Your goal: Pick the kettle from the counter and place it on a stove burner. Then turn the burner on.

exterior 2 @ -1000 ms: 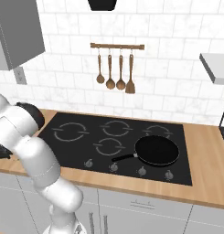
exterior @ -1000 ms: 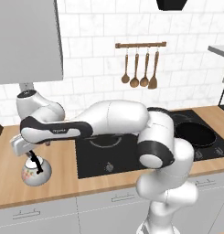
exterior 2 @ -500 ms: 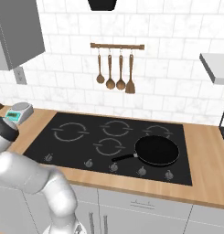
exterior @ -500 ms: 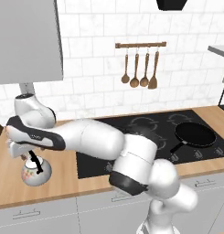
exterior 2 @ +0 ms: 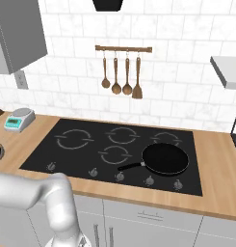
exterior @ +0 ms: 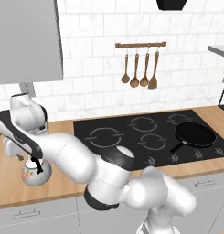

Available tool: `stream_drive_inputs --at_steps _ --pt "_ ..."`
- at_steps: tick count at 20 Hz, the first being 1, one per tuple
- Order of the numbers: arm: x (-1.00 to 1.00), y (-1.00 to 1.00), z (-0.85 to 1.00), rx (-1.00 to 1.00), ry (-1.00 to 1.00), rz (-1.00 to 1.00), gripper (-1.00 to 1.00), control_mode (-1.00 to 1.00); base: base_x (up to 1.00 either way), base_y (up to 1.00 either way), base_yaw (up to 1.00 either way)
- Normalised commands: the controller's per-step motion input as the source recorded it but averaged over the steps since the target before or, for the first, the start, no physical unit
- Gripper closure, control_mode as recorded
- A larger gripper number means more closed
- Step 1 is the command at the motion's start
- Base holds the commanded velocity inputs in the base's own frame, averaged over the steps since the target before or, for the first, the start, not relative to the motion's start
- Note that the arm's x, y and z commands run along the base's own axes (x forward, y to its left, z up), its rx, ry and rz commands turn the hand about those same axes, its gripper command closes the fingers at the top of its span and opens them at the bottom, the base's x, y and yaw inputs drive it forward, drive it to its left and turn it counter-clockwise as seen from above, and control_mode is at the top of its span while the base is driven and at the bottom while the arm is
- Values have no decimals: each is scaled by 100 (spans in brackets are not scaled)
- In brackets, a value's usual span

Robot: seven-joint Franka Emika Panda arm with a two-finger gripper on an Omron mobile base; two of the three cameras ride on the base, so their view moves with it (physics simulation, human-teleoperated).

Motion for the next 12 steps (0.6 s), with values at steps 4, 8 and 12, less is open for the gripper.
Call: stream_drive_inputs --at_steps 4,8,12 --pt "0 0 -27 0 0 0 -100 -100 0 0 0" --pt "0 -2 -27 0 0 0 -100 -100 0 0 0" --pt "-6 -12 -13 0 0 0 -100 -100 0 0 0"
